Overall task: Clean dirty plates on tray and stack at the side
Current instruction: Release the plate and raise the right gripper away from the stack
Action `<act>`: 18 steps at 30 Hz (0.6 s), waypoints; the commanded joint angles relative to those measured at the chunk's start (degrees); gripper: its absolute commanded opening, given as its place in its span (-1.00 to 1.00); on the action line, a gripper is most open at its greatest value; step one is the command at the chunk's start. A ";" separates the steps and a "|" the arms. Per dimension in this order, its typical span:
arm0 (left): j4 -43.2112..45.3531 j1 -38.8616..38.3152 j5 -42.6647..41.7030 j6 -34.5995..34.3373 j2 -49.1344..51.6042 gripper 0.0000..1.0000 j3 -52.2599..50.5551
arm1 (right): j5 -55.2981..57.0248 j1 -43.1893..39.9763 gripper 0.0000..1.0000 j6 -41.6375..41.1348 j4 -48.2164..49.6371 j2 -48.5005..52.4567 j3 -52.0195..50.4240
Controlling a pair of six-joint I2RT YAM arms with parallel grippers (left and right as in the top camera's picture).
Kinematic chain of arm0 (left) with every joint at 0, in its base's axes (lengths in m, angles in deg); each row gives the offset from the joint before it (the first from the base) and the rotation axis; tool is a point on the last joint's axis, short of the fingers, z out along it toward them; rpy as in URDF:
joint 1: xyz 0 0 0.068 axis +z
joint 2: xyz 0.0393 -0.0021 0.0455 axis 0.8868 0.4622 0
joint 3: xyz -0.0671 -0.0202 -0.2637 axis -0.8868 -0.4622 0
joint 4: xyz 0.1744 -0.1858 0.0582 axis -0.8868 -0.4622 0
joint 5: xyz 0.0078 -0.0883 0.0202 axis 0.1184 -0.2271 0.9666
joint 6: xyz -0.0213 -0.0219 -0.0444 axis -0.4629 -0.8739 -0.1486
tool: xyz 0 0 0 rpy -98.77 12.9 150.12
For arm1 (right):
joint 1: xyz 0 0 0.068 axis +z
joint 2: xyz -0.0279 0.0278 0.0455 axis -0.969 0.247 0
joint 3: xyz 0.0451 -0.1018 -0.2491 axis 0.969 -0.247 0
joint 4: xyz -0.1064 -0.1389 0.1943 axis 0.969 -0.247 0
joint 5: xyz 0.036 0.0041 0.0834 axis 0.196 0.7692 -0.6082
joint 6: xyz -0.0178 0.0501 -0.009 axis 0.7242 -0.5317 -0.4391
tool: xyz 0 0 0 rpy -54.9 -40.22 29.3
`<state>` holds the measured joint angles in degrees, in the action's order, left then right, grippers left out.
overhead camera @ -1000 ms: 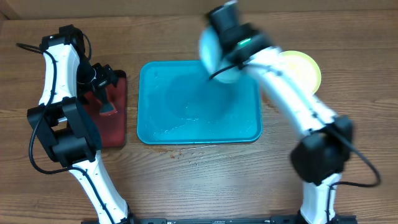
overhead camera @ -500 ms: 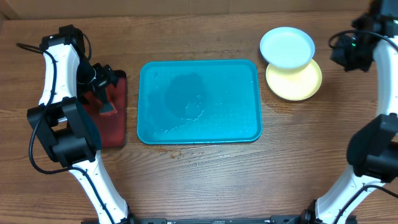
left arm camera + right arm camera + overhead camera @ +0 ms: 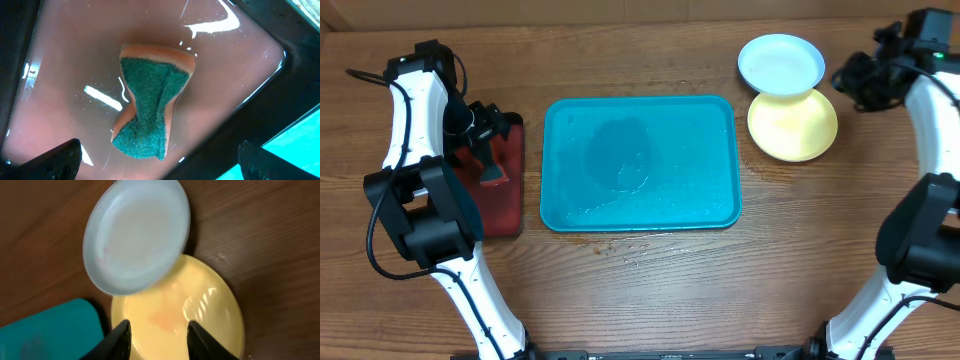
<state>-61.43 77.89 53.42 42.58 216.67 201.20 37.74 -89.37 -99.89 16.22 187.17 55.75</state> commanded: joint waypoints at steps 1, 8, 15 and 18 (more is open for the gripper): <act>-0.24 -0.07 -0.46 -0.13 -0.42 0.99 1.07 | 2.71 3.13 -0.24 -9.27 5.11 0.46 -3.28; -0.44 -0.07 -0.44 -0.13 -0.42 0.99 1.07 | 16.06 9.53 -0.25 -22.51 7.39 3.72 -4.24; -0.44 -0.07 -0.44 -0.13 -0.42 0.99 1.07 | 28.33 13.25 -0.24 -29.35 4.70 4.07 -4.24; -0.42 -0.07 -0.44 -0.13 -0.42 1.00 1.07 | 29.64 13.33 -0.24 -32.46 4.39 4.81 -4.28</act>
<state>-61.70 77.89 53.40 42.60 216.67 201.20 61.83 -75.78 -127.21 20.46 191.34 51.71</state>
